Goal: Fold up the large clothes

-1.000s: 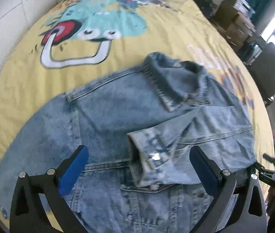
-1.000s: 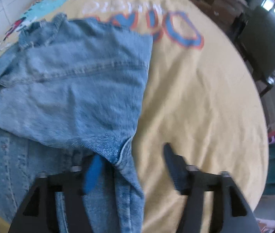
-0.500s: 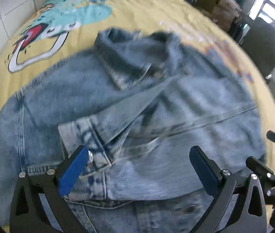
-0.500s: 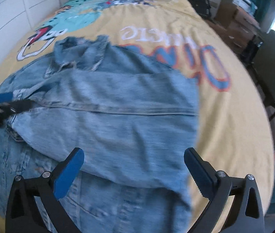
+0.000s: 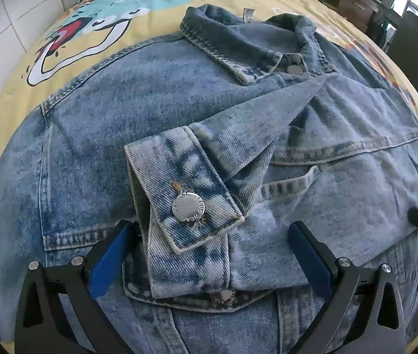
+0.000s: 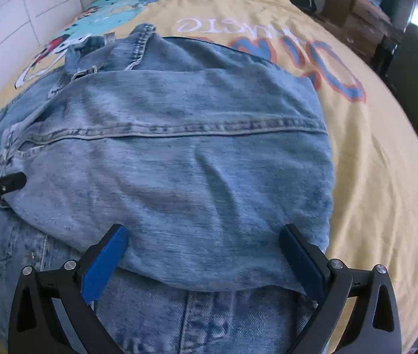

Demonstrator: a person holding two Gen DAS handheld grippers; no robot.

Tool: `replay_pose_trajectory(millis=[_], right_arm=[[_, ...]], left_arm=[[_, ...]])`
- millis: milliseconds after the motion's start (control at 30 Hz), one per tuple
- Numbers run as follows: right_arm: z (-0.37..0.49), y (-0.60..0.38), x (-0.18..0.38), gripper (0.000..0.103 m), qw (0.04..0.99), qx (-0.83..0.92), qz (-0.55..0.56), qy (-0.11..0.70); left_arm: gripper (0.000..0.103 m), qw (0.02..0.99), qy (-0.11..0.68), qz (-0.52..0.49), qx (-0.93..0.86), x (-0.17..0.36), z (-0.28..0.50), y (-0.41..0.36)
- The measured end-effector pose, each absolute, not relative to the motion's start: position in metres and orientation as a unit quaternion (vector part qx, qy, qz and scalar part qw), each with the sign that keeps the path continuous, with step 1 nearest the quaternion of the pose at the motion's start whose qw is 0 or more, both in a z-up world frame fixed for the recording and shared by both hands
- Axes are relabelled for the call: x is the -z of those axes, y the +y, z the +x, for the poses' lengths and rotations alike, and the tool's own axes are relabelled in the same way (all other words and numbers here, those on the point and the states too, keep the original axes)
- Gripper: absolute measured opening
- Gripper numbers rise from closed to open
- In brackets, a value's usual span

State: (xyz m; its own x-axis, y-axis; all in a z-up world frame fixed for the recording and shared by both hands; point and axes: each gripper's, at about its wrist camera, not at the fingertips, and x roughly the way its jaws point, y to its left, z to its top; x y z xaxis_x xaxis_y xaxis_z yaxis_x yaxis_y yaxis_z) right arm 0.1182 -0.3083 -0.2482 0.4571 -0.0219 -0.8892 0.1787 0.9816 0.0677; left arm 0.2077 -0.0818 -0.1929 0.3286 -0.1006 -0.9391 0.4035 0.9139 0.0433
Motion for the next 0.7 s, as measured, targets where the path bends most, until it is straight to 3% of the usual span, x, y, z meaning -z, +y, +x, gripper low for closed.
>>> replay_pose_trajectory(millis=[133,267,500,700], right_arm=[[0.116,-0.305,0.246,0.103,0.85,0.061,0.068,0.518],[0.107,-0.3,0.228,0.102,0.856,0.062,0.06,0.51],[0.079,-0.298,0.196,0.103,0.867,0.065,0.056,0.492],[0.068,-0.297,0.182,0.102,0.87,0.071,0.063,0.484]], left_arm=[[0.102,0.793,0.575,0.136,0.15,0.19,0.212,-0.088],[0.102,0.793,0.586,0.069,0.154,0.166,0.207,-0.068],[0.102,0.857,0.511,-0.034,0.061,0.098,0.181,0.053],[0.102,0.862,0.491,-0.121,-0.037,0.066,0.149,0.162]])
